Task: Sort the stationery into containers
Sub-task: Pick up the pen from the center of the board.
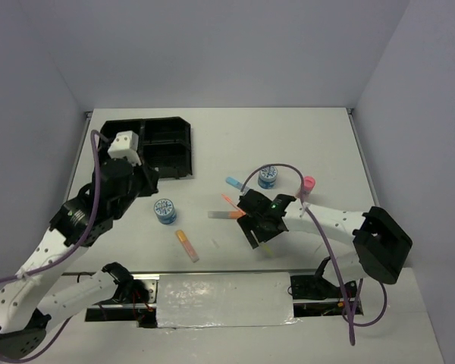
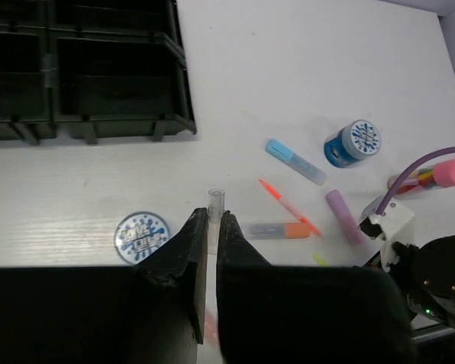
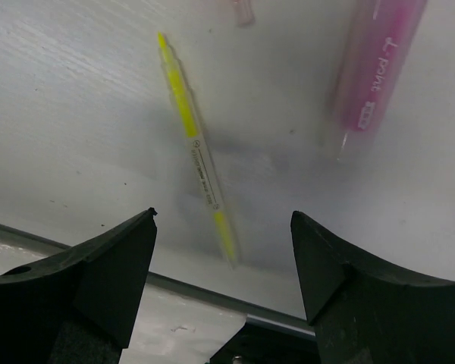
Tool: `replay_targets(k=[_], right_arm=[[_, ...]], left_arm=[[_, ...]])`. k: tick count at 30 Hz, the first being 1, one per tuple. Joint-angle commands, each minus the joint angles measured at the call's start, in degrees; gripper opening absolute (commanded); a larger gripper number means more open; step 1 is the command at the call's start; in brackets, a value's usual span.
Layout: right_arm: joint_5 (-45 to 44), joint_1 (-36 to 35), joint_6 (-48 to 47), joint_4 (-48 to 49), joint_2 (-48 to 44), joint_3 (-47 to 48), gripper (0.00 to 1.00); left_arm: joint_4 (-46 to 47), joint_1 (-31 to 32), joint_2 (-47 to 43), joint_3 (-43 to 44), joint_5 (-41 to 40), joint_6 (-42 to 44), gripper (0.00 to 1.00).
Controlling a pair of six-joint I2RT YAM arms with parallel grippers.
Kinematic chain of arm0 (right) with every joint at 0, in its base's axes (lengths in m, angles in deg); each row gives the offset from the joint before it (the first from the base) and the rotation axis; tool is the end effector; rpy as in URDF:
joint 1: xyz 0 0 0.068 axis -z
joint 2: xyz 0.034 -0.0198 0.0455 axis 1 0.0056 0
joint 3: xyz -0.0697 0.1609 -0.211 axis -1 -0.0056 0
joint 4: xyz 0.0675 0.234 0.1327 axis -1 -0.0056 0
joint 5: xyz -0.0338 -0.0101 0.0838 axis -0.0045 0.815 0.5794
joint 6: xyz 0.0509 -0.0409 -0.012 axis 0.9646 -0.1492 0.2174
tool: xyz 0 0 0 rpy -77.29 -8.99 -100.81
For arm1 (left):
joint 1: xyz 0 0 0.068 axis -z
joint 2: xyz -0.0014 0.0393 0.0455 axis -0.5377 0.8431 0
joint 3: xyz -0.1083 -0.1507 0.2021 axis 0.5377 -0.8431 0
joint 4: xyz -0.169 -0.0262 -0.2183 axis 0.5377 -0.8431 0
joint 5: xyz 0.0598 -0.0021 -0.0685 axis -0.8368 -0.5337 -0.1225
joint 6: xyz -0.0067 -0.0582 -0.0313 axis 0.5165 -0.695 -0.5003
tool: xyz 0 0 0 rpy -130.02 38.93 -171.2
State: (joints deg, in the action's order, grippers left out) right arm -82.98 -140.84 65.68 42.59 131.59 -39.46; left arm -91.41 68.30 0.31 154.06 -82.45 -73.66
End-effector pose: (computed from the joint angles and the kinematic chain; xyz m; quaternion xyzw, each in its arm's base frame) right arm 0.1664 0.1943 0.1583 -0.2548 0.9540 0.0222 0.1563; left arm 0.1745 -0.1007 0.3999 -0.1085 0.8066 -0.1923 0.5482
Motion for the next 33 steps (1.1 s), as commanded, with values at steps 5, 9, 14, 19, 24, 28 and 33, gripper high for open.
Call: replay_targets(k=[5,9,14,19,24,28,33], right_arm=[[1.7,-1.0,-0.4,4.0,5.1,2.5,0.72],[2.2,-1.0,-0.2,4.8,7.9,2.1,0.7],[4.0,-0.9,0.1,6.1,9.2,0.7,0.47],[5.8,-1.3,0.2,7.1,7.2,-0.3,0.19],[5.9,-1.3,0.7,7.1,4.1,-1.6,0.0],[6.1,-3.1,1.0,6.0,-1.7,-1.6,0.0],[8.2,-6.7,1.6,6.1,-15.1,-0.1,0.0]], left_arm=[[-1.2,-0.3,-9.9,-8.3,-6.1,7.8,0.0],[0.8,-0.3,-11.5,-10.9,-3.9,8.4,0.0],[0.4,-0.3,-11.5,-10.7,-4.2,8.1,0.0],[0.4,-0.3,-12.2,-10.4,-4.4,7.5,0.0],[0.6,-0.3,-12.6,-10.0,-3.9,6.7,0.0],[1.1,-0.3,-13.0,-9.3,-2.3,4.9,0.0],[9.0,-0.3,-13.5,-10.3,5.7,2.1,0.0]])
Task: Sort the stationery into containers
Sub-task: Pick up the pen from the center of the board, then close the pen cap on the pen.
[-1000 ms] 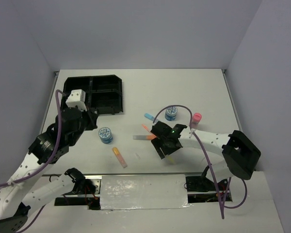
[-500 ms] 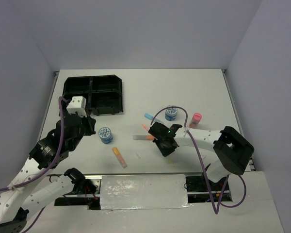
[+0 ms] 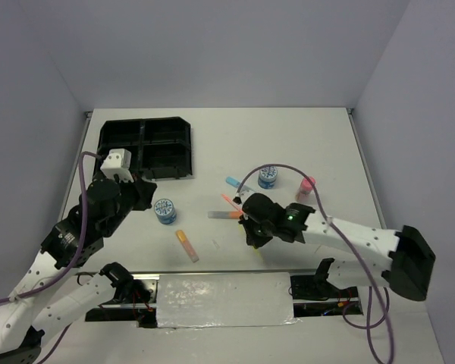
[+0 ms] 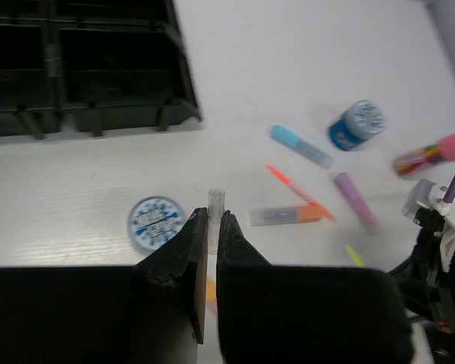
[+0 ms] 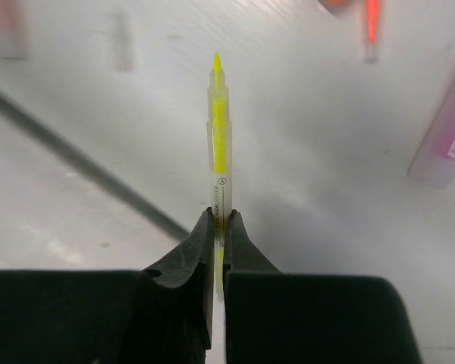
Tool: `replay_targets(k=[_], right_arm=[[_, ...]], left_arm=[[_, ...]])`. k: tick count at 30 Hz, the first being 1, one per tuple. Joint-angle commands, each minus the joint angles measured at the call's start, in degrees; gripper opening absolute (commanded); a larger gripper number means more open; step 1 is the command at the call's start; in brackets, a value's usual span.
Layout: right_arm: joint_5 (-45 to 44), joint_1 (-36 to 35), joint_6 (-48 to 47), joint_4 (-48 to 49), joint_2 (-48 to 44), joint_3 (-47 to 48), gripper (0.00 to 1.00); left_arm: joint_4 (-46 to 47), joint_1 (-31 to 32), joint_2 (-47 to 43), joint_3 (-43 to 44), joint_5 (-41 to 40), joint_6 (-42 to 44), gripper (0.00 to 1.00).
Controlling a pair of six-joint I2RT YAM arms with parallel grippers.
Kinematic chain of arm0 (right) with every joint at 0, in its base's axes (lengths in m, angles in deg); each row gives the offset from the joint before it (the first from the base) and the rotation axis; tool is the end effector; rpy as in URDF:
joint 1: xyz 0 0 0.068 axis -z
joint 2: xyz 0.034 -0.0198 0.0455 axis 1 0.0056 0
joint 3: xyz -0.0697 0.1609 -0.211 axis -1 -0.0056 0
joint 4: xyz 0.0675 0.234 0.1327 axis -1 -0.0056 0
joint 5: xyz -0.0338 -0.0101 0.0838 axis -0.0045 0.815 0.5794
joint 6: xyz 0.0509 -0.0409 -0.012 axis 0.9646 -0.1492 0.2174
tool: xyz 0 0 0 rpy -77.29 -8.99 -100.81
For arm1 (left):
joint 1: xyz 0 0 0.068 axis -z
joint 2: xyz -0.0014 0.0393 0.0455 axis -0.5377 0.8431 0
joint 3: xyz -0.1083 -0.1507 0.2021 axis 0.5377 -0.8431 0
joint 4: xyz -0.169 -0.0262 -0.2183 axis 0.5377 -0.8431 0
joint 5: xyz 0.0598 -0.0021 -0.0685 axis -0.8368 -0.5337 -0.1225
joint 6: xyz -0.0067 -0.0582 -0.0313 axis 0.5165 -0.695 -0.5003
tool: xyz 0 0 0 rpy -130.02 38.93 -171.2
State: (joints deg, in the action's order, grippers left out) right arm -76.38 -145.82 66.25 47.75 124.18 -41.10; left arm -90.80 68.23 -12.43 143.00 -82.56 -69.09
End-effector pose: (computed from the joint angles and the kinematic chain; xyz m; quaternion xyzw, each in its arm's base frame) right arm 0.1425 0.2094 0.1837 -0.2929 0.9269 0.1330 0.1931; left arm 0.1399 -0.0755 0.3687 -0.0810 0.7990 -0.1800 0.5680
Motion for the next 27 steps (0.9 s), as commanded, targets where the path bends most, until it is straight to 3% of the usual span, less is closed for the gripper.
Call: replay_targets(k=[1,3,4,6,8,11,14,17,27], right_arm=[[3.1,-2.0,1.3,1.8,-9.8,1.7,0.0],[6.1,-2.3,2.7,7.3,-15.7,1.6,0.0],[7.3,-2.5,5.8,10.5,-17.7,1.0,0.0],[11.5,-2.8,12.5,23.8,-22.8,-3.2,0.0],[13.5,-3.6,16.9,37.6,-25.0,-6.7,0.0],[12.4,-7.0,20.8,47.2,-24.6,-10.4,0.0],[7.6,-10.0,20.5,52.0,-23.6,-11.0,0.0],[10.4,-10.6,19.9,54.5,-20.3,-9.0,0.0],[8.6,-10.7,16.2,52.6,-18.2,-6.5,0.0]], left_arm=[[10.3,-0.2,-0.8,0.1,9.6,-3.0,0.0],[15.7,-0.2,-1.7,-1.6,14.3,-5.2,0.0],[22.8,-0.2,-2.1,-4.2,16.8,-6.2,0.0],[30.8,-0.2,-3.6,-9.0,22.6,-10.5,0.0],[42.0,-0.1,-4.2,-11.8,26.2,-14.8,0.0],[49.1,-0.1,-3.7,-14.9,28.2,-18.5,0.0],[56.8,-0.1,-2.0,-16.5,30.7,-21.1,0.0],[59.5,-0.1,-0.1,-16.9,32.9,-23.1,0.0],[57.8,0.0,-1.5,-18.0,34.3,-22.2,0.0]])
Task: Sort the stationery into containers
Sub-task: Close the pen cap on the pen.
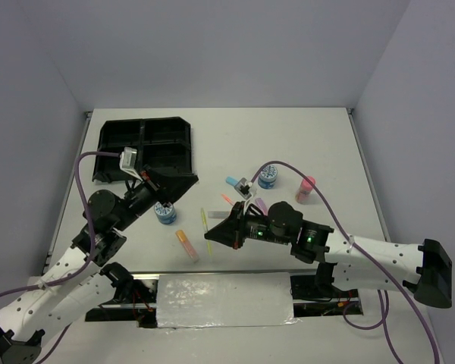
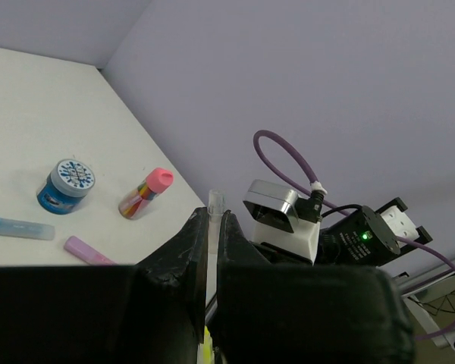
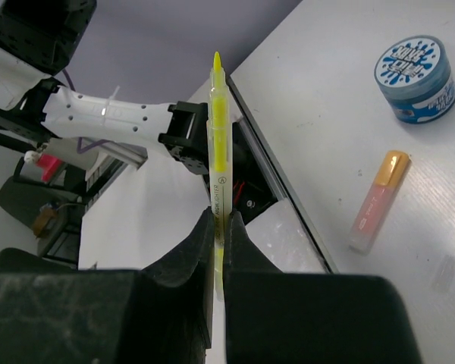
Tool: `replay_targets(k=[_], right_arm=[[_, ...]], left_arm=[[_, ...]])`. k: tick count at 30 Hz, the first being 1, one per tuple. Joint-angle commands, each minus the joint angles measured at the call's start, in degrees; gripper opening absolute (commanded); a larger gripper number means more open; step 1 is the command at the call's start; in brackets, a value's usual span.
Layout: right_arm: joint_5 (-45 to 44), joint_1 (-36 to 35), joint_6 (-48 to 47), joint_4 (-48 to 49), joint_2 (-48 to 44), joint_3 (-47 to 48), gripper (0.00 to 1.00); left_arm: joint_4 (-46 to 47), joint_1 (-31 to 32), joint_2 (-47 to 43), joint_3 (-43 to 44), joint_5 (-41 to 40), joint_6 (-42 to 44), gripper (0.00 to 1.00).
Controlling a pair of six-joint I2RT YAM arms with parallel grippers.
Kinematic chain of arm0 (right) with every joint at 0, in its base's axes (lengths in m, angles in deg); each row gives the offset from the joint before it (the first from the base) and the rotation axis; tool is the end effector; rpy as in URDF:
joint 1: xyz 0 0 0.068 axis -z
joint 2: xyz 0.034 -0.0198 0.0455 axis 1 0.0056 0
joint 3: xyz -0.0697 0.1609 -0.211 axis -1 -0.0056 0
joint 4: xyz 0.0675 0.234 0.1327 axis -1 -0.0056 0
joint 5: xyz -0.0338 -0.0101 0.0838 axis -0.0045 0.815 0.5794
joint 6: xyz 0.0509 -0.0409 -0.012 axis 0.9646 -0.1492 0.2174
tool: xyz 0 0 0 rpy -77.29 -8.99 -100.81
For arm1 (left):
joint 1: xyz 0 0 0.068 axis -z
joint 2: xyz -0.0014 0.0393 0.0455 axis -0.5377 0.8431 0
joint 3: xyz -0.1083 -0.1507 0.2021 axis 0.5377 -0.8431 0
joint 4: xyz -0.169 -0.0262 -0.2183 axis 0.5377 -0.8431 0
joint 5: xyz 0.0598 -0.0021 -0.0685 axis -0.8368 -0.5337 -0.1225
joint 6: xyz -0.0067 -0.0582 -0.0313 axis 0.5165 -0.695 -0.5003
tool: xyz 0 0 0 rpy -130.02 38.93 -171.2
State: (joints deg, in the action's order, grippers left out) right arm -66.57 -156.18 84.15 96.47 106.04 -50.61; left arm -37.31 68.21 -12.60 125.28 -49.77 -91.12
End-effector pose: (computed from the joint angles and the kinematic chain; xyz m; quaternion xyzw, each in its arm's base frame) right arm 0.0948 0.2362 0.2852 -0.2239 0.7057 0.5631 0.3671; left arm 0.1491 -0.1184 0.3681 -0.0179 0.5922 -0.5973 0.5406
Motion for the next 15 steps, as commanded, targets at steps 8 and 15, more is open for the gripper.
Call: replay_targets(k=[8,15], right_arm=[[-3.4,-0.3,-4.2,2.2,0.8,5.3,0.0],[-4.2,-0.3,-5.8,0.5,1.4,6.9,0.0]], left_arm=[[6.2,0.0,-0.9,-2.1,3.4,-1.1,0.0],[6.2,-0.1,-0.7,-2.8,4.1,-1.3,0.0]])
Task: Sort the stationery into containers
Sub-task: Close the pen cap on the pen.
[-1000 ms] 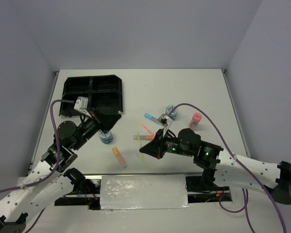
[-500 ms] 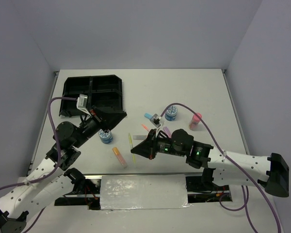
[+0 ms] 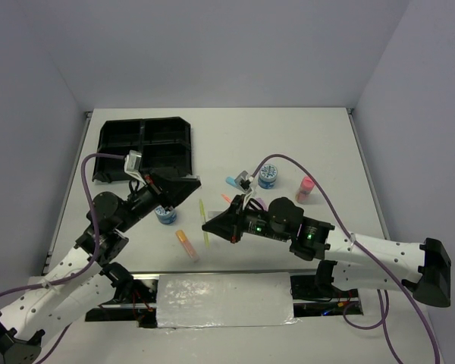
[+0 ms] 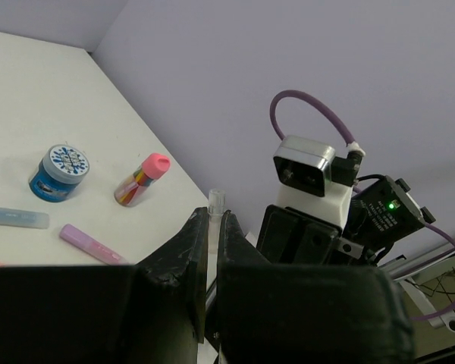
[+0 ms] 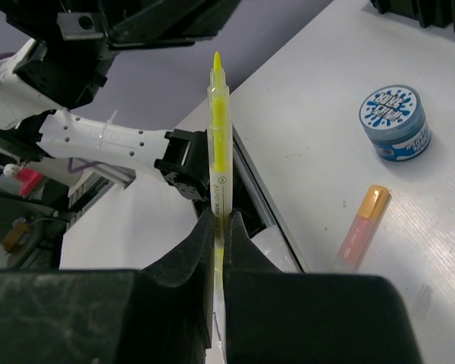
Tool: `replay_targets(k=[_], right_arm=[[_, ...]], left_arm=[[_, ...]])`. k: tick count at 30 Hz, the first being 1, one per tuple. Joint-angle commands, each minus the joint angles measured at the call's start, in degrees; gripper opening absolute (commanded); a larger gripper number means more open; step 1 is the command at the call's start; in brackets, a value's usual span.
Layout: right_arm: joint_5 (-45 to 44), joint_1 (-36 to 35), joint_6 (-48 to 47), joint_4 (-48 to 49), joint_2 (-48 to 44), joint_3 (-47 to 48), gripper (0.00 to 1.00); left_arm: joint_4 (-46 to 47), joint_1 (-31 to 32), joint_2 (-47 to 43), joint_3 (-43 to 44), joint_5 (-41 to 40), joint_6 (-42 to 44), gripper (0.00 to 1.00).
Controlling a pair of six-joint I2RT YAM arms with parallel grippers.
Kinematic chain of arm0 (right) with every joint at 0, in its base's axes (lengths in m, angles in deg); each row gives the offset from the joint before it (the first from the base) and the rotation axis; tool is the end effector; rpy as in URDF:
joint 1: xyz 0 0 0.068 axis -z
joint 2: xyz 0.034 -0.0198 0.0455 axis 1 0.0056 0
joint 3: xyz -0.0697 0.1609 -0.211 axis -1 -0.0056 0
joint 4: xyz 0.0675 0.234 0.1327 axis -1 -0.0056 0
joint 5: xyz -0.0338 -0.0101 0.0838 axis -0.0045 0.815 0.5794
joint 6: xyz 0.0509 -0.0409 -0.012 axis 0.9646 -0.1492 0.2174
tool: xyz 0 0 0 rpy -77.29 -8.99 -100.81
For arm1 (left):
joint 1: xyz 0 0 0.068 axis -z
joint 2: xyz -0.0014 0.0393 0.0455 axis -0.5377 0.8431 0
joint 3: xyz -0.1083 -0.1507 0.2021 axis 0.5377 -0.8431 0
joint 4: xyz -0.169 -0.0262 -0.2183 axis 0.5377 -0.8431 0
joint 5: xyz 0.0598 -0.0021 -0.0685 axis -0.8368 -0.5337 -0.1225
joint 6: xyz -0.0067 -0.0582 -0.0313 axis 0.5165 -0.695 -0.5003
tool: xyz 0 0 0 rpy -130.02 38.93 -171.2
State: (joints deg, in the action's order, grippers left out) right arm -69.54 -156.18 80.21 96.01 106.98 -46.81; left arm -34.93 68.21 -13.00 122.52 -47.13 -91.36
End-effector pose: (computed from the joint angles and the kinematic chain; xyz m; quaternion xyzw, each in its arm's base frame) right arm 0.0994 0.2400 0.3064 -0.2283 0.6896 0.5502 0.4119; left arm 0.1482 -0.1206 0.3557 -0.0006 0.5935 -0.6069 0.5286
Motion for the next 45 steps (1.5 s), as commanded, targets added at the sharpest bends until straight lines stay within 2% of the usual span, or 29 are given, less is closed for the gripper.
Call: replay_targets(k=[1,31,45], right_arm=[[-1.5,-0.1,-2.1,0.7,0.5,3.2,0.0],[-1.9,3.4,-3.4,-1.1,-0.3,3.8,0.0],[1.7,4.7,-3.0,0.6,1.4,5.9,0.0]], left_arm=[[4.2,0.0,-0.4,-0.2,1.7,-1.3,0.0],[6.1,-0.1,0.4,-1.7,3.0,-2.0,0.0],[6.3,0.0,0.3,-2.7,2.7,-1.7,0.0]])
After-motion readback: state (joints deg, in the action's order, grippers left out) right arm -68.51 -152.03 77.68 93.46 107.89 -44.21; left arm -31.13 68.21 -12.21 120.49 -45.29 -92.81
